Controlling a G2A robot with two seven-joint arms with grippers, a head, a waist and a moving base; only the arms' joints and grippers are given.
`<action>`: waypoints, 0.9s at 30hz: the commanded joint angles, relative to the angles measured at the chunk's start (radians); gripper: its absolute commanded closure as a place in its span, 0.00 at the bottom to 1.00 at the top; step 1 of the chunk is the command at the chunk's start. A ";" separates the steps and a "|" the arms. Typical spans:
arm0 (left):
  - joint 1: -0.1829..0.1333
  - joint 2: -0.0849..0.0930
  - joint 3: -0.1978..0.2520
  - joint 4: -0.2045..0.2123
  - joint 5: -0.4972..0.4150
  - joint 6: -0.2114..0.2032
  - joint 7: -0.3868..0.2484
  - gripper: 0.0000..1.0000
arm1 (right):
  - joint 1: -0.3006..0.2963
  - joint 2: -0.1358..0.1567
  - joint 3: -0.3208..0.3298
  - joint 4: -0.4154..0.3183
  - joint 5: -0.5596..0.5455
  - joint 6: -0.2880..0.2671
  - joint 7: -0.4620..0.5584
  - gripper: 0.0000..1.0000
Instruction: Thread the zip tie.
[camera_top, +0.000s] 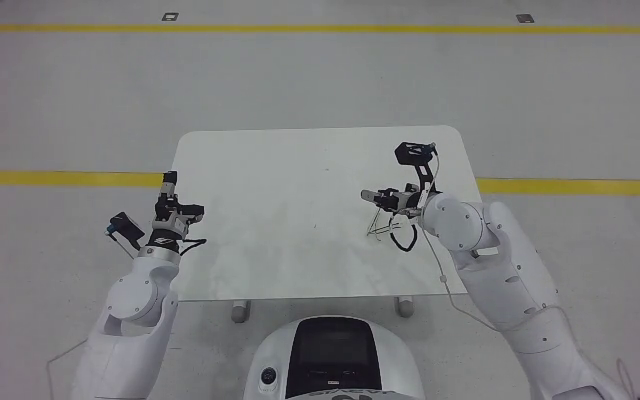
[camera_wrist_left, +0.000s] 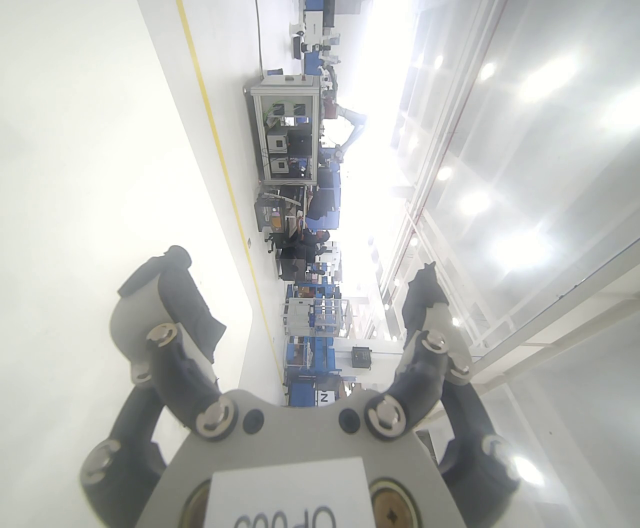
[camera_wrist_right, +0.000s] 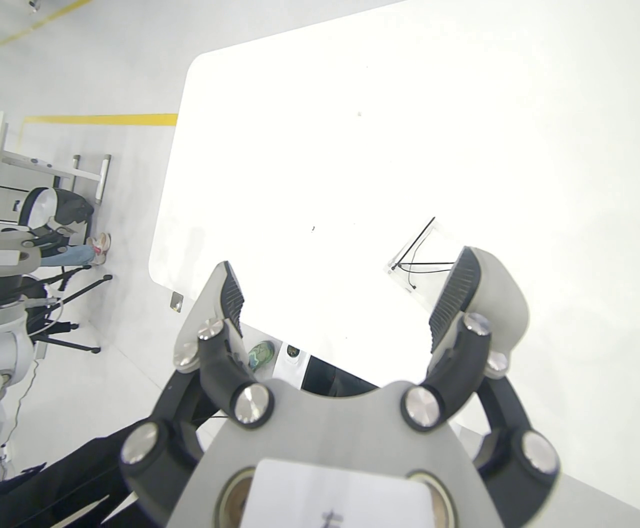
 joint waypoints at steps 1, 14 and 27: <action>0.000 0.000 0.000 0.000 0.000 0.000 0.000 0.00 | 0.023 -0.012 -0.017 0.030 -0.011 0.000 0.002 0.00; 0.000 0.000 0.000 0.000 0.000 0.000 0.000 0.00 | 0.197 -0.174 -0.062 0.372 -0.197 0.000 0.205 0.00; 0.000 0.000 0.000 0.000 0.000 0.000 0.000 0.00 | 0.197 -0.172 -0.090 0.382 -0.260 0.000 0.240 0.00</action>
